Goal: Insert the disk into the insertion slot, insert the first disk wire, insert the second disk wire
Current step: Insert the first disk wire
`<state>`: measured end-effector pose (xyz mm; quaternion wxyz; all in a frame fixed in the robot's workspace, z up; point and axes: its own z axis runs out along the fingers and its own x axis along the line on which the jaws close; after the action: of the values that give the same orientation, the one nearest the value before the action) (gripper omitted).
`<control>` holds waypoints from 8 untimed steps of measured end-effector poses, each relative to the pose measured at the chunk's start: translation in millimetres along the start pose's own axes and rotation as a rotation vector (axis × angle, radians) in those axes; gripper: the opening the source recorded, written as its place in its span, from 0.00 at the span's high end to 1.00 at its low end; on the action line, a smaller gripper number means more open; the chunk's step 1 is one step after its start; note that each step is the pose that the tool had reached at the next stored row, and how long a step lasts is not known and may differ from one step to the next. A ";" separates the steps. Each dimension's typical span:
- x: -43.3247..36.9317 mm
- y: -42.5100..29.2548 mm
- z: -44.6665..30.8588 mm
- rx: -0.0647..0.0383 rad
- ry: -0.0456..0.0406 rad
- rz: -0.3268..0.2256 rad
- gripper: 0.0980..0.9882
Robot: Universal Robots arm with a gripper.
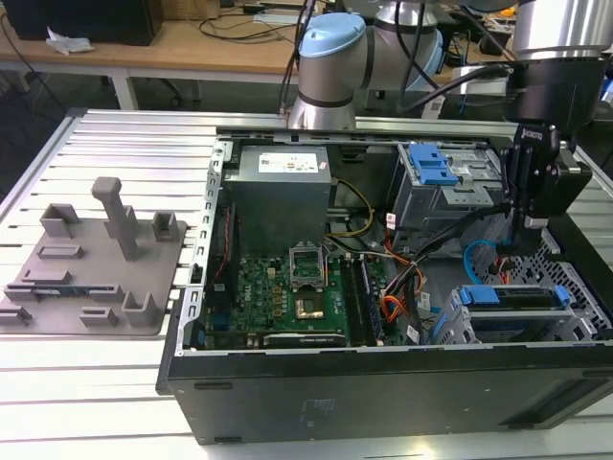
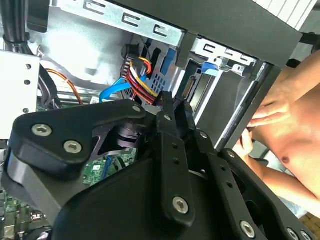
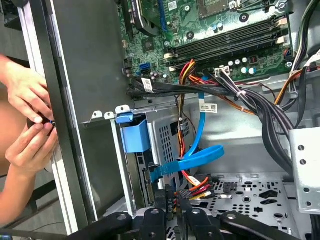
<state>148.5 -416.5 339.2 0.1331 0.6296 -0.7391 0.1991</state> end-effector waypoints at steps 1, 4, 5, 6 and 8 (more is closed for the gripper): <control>-0.1 0.0 0.2 0.000 0.0025 0.000 0.85; -0.5 0.0 1.0 0.003 0.0117 -0.002 0.85; -0.7 0.0 1.3 0.004 0.0150 -0.003 0.85; -0.9 0.0 1.6 0.004 0.0164 -0.003 0.85; -1.2 0.0 2.1 0.005 0.0188 -0.004 0.87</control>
<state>148.7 -416.4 336.8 0.1389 0.6295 -0.7360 0.2065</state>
